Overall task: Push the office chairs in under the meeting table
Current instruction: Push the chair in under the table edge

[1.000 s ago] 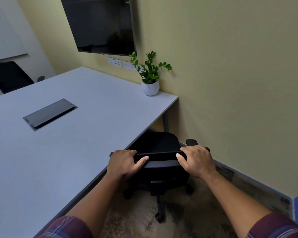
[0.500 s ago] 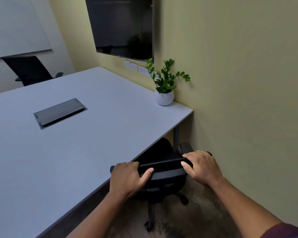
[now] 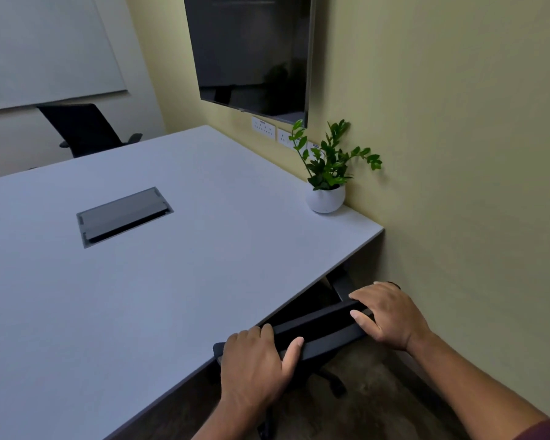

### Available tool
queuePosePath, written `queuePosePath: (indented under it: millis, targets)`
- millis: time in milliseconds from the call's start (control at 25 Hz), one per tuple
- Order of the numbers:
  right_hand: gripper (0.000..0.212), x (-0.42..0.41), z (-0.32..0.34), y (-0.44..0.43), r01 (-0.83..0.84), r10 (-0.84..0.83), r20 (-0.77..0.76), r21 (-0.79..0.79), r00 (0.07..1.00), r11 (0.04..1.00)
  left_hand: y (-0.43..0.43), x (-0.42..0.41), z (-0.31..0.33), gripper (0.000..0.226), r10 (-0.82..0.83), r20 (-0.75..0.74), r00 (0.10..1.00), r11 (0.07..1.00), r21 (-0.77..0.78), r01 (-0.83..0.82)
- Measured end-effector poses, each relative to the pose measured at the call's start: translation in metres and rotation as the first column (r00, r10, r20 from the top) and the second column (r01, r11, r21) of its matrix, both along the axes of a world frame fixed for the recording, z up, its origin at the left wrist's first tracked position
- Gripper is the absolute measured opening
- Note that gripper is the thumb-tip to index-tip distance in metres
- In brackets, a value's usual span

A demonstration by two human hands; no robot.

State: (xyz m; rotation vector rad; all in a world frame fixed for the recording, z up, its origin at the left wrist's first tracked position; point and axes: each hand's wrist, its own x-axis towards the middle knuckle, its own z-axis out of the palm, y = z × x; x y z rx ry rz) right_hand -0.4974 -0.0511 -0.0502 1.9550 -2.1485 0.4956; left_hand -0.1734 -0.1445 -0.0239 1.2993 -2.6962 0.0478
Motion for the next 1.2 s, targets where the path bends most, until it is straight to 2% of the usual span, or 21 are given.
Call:
queuePosePath:
  millis: [240,680,880,1040,1200]
  targets:
    - [0.048,-0.050,-0.001,-0.038,-0.111,0.111,-0.004,-0.028,0.994,0.993,-0.007,-0.041,-0.013,0.077,0.088,-0.038,0.995,0.996,0.019,-0.088]
    - [0.051,-0.123,0.007,-0.102,-0.275,0.274,0.036,0.042,0.961,0.961,-0.016,-0.109,-0.009,0.064,0.246,-0.102,0.964,0.969,0.027,-0.245]
    - [0.052,-0.135,0.008,-0.113,-0.291,0.289,0.055,0.039,0.956,0.956,-0.019,-0.125,0.002,0.075,0.326,-0.067,0.943,0.944,0.074,-0.321]
    - [0.054,-0.138,0.012,-0.116,-0.332,0.329,0.068,0.034,0.942,0.943,-0.017,-0.133,0.006,0.075,0.384,-0.057,0.921,0.922,0.064,-0.381]
    - [0.064,-0.138,0.009,-0.116,-0.335,0.330,0.094,0.053,0.939,0.941,-0.018,-0.131,0.005,0.081,0.408,-0.014,0.913,0.910,0.084,-0.405]
